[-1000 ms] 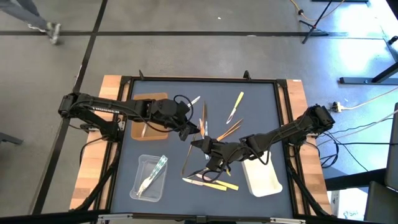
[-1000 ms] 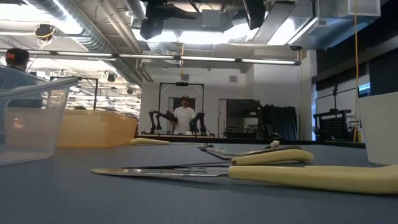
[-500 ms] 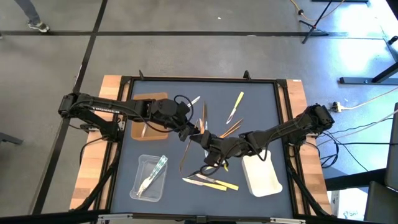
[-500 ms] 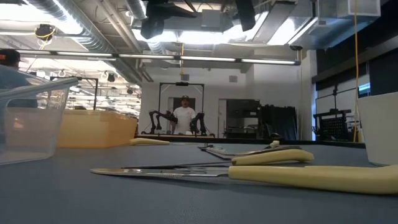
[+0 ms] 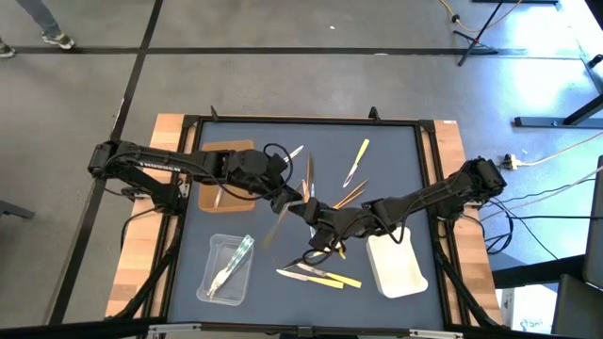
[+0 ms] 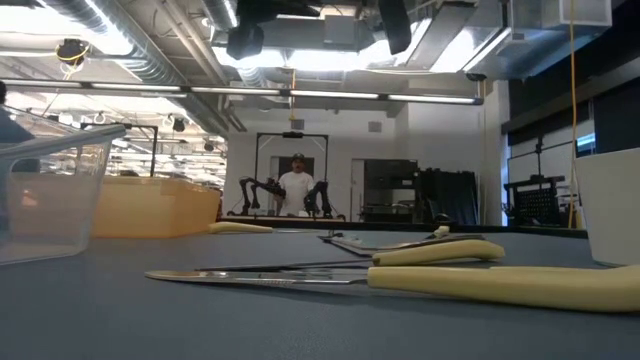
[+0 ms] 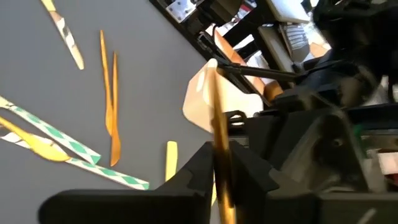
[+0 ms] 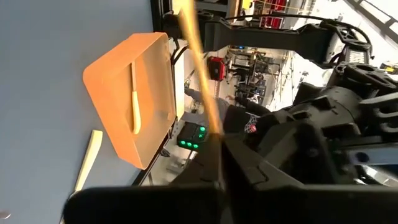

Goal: Sort silverware by color (type)
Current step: Put the gold knife into the white bin

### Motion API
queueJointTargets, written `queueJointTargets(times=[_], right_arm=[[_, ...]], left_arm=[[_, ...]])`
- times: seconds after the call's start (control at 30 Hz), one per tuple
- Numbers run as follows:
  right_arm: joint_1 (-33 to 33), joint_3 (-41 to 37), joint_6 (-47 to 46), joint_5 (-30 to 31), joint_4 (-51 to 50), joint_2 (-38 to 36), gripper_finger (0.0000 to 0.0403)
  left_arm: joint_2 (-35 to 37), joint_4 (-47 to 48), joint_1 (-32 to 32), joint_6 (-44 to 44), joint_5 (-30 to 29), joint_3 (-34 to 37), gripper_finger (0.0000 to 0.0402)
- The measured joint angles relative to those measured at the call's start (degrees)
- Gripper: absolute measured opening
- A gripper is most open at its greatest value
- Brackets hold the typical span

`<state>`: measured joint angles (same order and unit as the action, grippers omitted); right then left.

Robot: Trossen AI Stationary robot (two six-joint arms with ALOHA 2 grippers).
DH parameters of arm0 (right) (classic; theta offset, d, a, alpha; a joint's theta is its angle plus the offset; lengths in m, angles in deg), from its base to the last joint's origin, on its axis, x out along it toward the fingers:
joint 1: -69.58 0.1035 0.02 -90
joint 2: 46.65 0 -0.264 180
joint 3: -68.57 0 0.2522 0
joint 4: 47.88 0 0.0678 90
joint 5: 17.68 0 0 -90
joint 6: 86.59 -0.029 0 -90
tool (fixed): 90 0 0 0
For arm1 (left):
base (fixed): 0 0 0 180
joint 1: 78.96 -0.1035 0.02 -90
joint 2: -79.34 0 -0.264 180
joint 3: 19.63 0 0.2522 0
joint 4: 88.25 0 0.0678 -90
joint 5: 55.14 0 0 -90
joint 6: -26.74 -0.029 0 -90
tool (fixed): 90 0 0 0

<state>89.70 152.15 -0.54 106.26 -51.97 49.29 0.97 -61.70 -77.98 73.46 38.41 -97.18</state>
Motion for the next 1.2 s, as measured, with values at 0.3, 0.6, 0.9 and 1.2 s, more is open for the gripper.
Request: queueJointTargets(times=[0.3,0.6,0.9,1.2], right_arm=[[0.0,0.0,0.0,0.0,-0.2,-0.1,0.0002],[0.1,0.0,-2.6,-0.5,-0.4,-0.1,0.0002],[0.1,0.0,-11.0,-2.6,-5.9,-0.1,0.0003],[0.1,0.0,-28.2,-0.4,-15.8,-0.1,0.0003]], left_arm=[[-0.1,-0.2,0.0,0.8,-0.3,0.1,0.0016],[-0.1,0.1,0.0,0.8,-1.1,0.1,0.0017],[-0.1,2.2,-0.3,-0.4,-2.9,0.1,0.0018],[0.2,2.2,-0.7,-0.4,1.5,0.1,0.0018]])
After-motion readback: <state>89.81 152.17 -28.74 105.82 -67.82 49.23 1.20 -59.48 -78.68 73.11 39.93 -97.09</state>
